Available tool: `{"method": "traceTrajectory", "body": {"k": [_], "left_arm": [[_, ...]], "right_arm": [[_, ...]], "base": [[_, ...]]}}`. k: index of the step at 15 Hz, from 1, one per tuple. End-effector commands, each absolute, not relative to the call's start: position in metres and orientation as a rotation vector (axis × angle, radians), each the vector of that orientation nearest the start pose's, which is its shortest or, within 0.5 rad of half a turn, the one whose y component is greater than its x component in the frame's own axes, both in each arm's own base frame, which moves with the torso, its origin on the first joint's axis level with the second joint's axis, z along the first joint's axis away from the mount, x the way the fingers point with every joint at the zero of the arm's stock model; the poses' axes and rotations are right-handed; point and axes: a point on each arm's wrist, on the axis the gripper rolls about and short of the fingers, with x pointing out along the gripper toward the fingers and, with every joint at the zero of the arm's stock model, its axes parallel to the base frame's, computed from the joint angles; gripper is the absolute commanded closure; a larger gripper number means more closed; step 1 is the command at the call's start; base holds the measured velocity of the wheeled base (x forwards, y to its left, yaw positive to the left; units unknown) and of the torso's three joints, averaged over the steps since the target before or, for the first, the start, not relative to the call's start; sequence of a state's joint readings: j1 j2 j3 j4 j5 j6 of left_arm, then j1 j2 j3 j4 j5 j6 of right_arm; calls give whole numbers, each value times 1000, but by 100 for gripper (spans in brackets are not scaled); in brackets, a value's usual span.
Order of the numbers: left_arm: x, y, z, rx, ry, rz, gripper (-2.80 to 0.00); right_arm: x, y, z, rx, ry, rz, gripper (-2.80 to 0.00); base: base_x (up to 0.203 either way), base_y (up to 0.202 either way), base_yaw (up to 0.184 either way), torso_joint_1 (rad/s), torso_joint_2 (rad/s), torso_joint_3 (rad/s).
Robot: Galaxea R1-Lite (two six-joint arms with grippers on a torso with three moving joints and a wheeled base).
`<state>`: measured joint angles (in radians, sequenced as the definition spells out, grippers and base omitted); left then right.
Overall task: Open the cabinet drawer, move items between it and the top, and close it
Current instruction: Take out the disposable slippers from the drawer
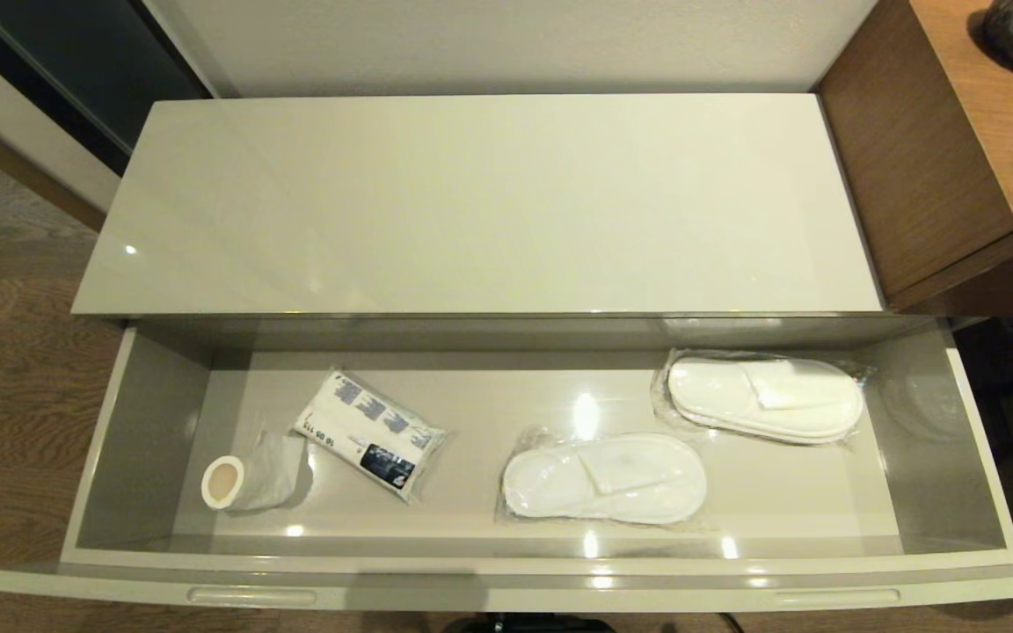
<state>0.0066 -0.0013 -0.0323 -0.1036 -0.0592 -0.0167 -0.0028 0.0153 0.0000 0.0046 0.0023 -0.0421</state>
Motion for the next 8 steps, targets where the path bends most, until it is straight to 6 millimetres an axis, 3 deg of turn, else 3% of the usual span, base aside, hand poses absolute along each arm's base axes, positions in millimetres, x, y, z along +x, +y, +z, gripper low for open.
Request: {"method": "traceTrajectory", "body": {"k": [1, 6, 8], "left_arm": [[-24, -2, 94, -78, -179, -68, 0], [-24, 0, 92, -111, -162, -10, 0], [-23, 0, 88, -48, -114, 29, 0]], "right_arm": [[-22, 0, 75, -43, 21, 2, 0], [-22, 0, 75, -43, 21, 1, 0], [-22, 0, 75, -43, 21, 1, 0]], "base": [[0, 0, 0, 0, 0, 0], [0, 0, 0, 0, 0, 0], [0, 0, 0, 0, 0, 0]]}}
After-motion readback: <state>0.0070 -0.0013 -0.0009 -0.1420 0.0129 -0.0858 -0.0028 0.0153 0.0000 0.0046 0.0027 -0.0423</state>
